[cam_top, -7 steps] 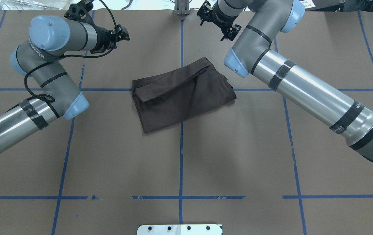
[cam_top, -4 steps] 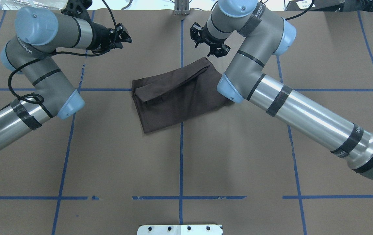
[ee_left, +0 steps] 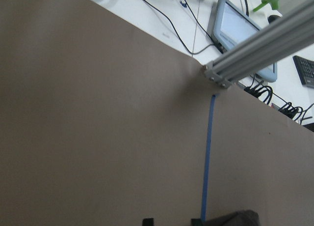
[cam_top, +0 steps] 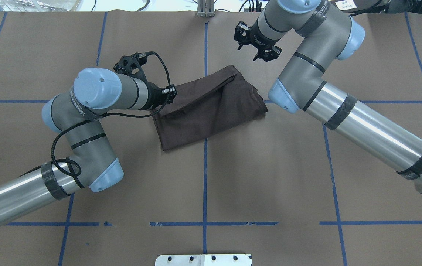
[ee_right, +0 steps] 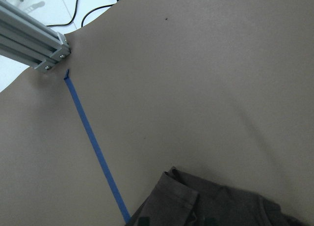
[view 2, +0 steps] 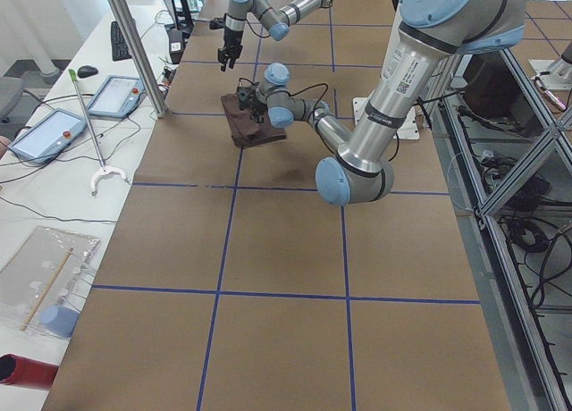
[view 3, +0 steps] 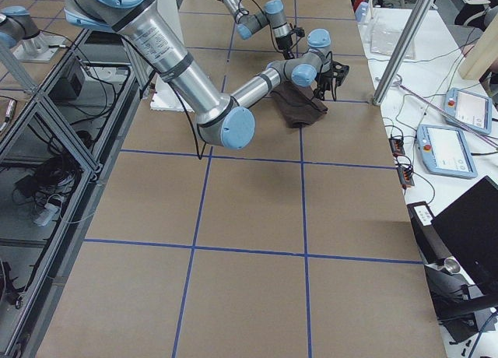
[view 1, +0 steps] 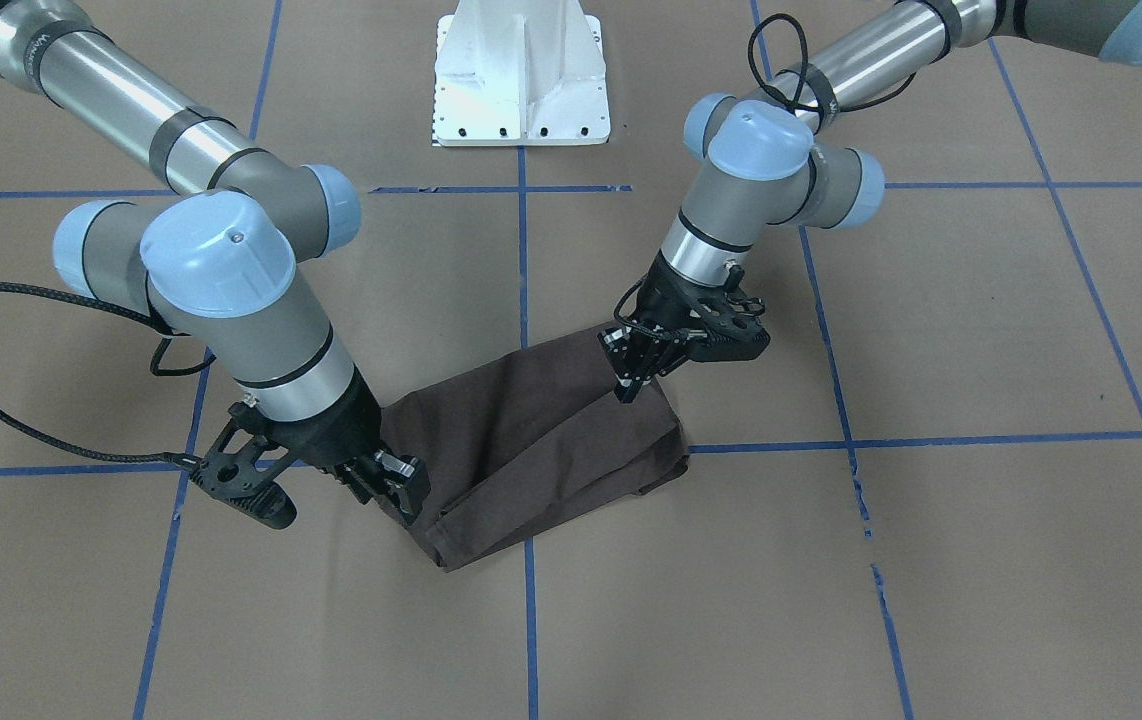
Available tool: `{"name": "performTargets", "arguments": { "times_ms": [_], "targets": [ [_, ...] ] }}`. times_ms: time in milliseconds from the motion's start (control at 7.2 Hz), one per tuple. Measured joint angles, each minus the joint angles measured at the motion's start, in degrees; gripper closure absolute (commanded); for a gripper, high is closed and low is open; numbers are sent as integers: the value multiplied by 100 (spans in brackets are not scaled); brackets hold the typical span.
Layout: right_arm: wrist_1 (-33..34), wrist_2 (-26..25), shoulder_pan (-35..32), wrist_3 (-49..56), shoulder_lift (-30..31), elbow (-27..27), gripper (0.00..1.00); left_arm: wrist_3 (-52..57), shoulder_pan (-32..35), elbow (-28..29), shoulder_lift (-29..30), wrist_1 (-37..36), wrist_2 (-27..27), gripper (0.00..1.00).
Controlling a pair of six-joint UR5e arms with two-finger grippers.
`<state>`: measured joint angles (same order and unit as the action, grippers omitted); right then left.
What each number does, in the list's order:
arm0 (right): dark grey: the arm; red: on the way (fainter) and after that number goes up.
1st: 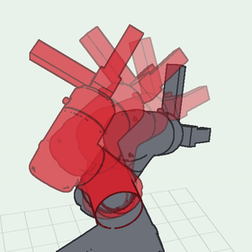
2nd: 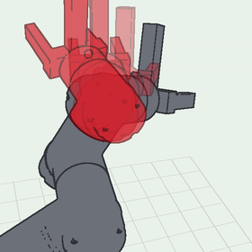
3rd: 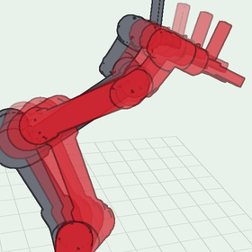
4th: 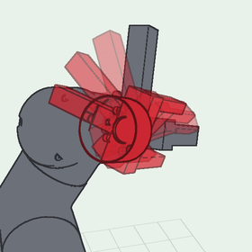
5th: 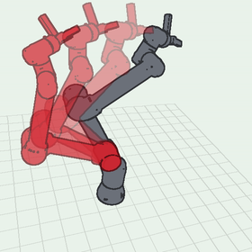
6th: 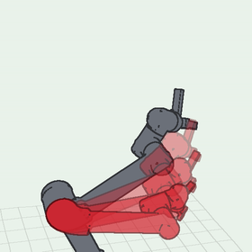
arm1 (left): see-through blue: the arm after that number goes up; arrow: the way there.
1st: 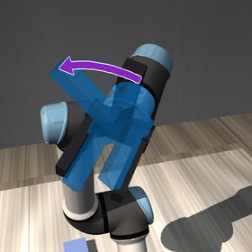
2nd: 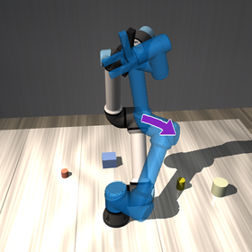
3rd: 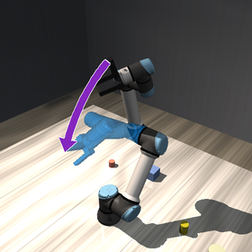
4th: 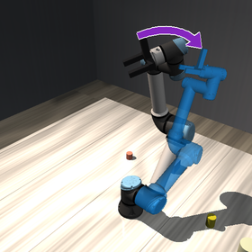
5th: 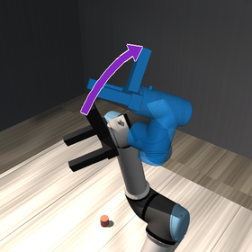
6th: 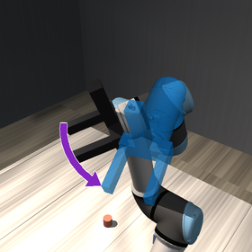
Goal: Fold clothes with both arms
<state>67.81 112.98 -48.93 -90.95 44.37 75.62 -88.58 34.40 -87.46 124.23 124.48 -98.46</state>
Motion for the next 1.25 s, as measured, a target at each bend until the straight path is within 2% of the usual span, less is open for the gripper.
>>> {"name": "performTargets", "arguments": {
  "times_ms": [139,278,833,1249],
  "targets": [
    [-6,8,-18,33,68,58,30,-1,-161,-90,-24,-230,120,100],
    [-10,0,-14,45,104,84,17,-9,-279,-147,-34,-367,191,100],
    [-22,-55,5,49,210,163,17,-7,-556,-95,-62,-468,242,100],
    [-22,-64,42,31,327,269,17,95,-400,184,18,-401,240,100]
  ]
}}
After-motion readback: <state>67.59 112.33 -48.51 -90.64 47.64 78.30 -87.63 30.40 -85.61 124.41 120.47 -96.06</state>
